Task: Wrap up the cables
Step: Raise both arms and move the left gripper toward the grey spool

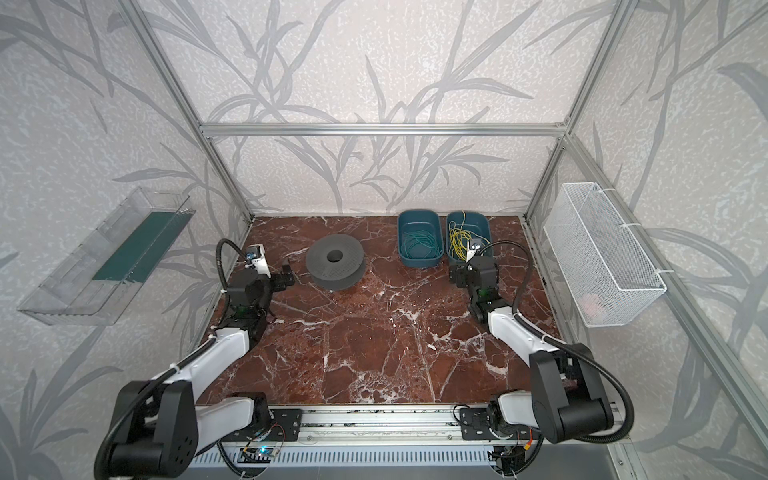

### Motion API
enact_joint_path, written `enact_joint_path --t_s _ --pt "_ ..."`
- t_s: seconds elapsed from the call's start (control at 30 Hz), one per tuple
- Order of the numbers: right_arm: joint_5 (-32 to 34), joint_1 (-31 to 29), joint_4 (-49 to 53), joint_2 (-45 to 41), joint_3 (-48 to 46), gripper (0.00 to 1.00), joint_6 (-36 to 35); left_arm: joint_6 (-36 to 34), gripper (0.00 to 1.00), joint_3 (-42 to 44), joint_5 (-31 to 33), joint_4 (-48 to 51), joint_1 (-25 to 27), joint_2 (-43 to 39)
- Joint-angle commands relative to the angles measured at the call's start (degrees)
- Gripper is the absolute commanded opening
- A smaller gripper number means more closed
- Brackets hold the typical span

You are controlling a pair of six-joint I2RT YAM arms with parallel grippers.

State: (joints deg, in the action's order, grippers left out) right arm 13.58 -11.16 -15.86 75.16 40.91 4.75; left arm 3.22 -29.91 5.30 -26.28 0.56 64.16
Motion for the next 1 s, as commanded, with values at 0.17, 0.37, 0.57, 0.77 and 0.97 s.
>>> enact_joint_path --t_s 0.17,0.37,0.57,0.77,0.97 --pt "-7.36 1.38 25.43 -10.25 9.00 0.99 26.61 33.30 0.99 -13.36 2.44 33.54 -0.03 -15.98" --pt "-13.77 1.66 20.37 -20.06 3.38 0.99 24.12 42.32 0.99 -11.33 -6.52 35.97 -0.20 -24.75" --pt "-19.03 1.69 26.15 -22.98 4.02 0.94 23.45 58.75 0.99 2.69 -4.94 29.55 -1.16 -36.46" --pt "-20.75 1.58 26.38 -20.82 2.15 0.85 25.69 49.47 0.99 0.41 -12.32 40.17 -1.05 -33.11" --pt "-23.97 0.48 27.17 -13.07 5.65 0.72 25.24 48.35 0.83 -0.02 -16.24 39.45 -0.97 -24.68"
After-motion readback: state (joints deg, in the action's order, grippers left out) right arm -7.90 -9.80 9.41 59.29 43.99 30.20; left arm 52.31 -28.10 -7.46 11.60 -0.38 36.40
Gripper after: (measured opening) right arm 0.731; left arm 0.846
